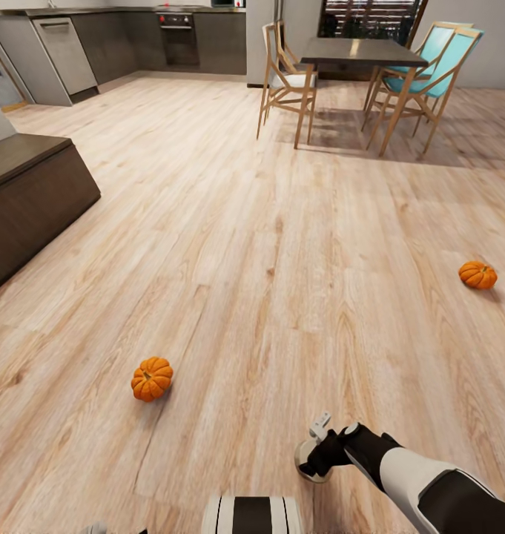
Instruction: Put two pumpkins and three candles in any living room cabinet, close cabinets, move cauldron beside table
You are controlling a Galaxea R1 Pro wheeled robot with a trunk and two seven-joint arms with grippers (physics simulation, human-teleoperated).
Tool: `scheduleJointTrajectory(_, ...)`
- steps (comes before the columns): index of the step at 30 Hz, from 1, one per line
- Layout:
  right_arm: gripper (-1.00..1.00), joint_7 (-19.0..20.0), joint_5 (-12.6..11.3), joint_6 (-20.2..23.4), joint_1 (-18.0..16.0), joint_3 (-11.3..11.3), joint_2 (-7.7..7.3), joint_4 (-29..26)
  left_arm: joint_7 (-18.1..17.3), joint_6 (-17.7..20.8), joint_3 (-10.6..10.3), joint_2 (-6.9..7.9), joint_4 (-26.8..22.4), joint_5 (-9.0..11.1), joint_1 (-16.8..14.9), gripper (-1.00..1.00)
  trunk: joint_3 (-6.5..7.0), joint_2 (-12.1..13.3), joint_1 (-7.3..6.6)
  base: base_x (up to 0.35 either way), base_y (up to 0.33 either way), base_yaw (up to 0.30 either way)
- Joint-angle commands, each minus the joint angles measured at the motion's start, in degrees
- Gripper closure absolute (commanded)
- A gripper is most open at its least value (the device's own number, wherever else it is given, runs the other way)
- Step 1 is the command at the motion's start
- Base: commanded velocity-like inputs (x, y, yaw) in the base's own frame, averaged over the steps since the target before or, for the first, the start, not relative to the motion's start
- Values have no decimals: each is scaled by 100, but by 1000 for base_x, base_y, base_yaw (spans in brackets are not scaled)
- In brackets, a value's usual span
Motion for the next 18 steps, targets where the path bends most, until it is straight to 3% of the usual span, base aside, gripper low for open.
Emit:
scheduleJointTrajectory(1, -100, 16, 60, 37, 101, 100, -6, 99, -15, 2, 2, 1, 2, 5, -5, -100, -27, -2, 33, 0, 0, 0)
scheduleJointTrajectory(5, -100, 16, 60, 37, 106, 100, -6, 101, -15, 2, 2, -3, 2, 5, -3, -100, -115, -7, 43, 0, 0, 0)
scheduleJointTrajectory(18, -100, 16, 59, 37, 102, 100, -6, 108, -34, 2, 2, 1, 2, 5, -6, -100, -115, -7, 43, 0, 0, 0)
